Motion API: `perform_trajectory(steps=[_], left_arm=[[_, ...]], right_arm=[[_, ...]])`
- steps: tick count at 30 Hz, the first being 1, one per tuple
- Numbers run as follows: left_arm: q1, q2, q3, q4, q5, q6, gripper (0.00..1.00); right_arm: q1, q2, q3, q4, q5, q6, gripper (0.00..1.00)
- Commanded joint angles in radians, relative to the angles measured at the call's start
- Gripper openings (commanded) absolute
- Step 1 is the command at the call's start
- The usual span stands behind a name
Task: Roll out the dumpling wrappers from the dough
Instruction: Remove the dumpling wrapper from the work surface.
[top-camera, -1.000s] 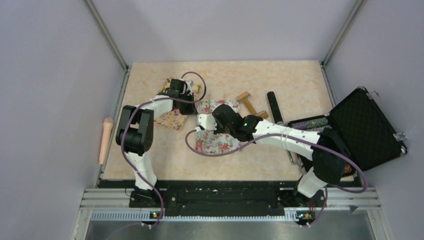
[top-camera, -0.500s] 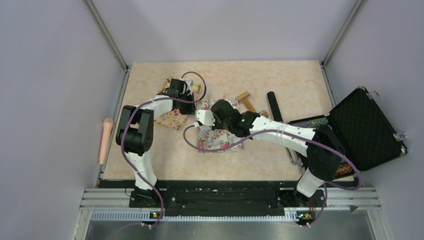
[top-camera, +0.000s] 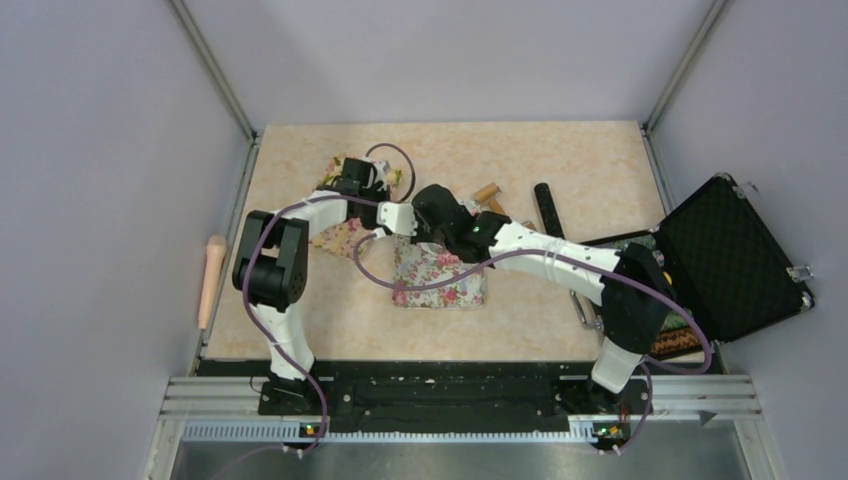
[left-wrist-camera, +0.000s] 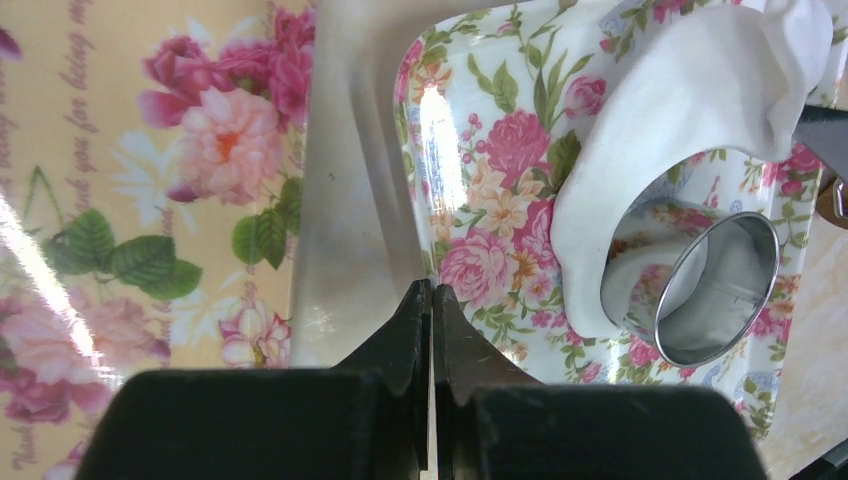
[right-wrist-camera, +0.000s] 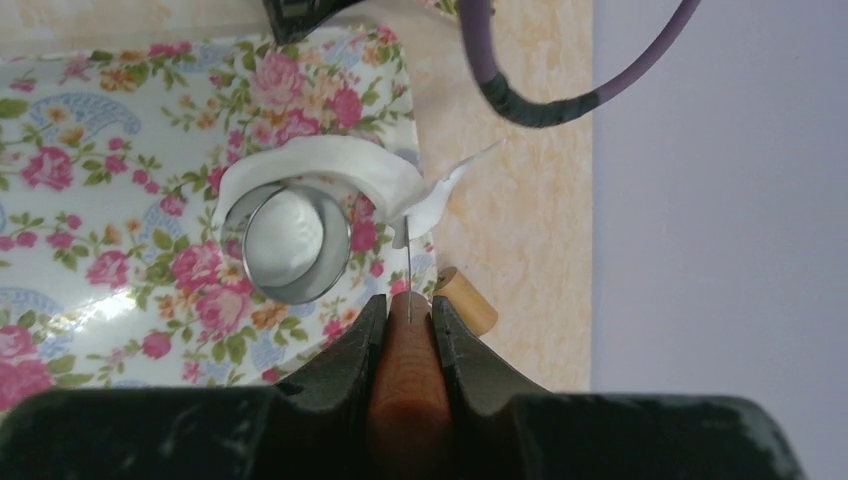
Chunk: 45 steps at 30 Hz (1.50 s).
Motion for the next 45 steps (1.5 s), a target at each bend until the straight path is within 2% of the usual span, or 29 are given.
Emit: perform_trajectory(steps=[1, 8, 17, 27, 31, 35, 41, 45], left_arm=[[-0.021, -0.007, 0.006, -0.007, 0.037, 0.029, 0.00], [-0.023, -0.008, 0.009, -0.009, 0.037, 0.028, 0.00], [0.021, -0.055, -0.016, 0.035, 0.087, -0.013, 0.00], [0.099, -0.123, -0.062, 0.089, 0.158, -0.043, 0.00], [0.110, -0.134, -0.064, 0.101, 0.198, -0.044, 0.11], [0.111, -0.131, -0.063, 0.108, 0.222, -0.043, 0.22], [0.111, -0.121, -0.065, 0.107, 0.230, -0.044, 0.30], [0.111, -0.126, -0.059, 0.107, 0.265, -0.035, 0.39]], right_arm=[[-0.007, 0.017, 0.087, 0.093, -0.005, -0.022, 0.00], [-0.006, 0.046, 0.158, 0.080, -0.047, 0.004, 0.00], [-0.003, 0.050, 0.274, -0.036, -0.223, 0.146, 0.00], [0.019, -0.064, 0.215, -0.081, -0.271, 0.214, 0.00], [0.022, -0.131, 0.189, -0.093, -0.289, 0.216, 0.00], [0.019, -0.152, 0.192, -0.059, -0.218, 0.201, 0.00], [0.003, -0.102, 0.211, -0.014, -0.154, 0.195, 0.00], [-0.007, -0.076, 0.221, -0.021, -0.156, 0.170, 0.00]])
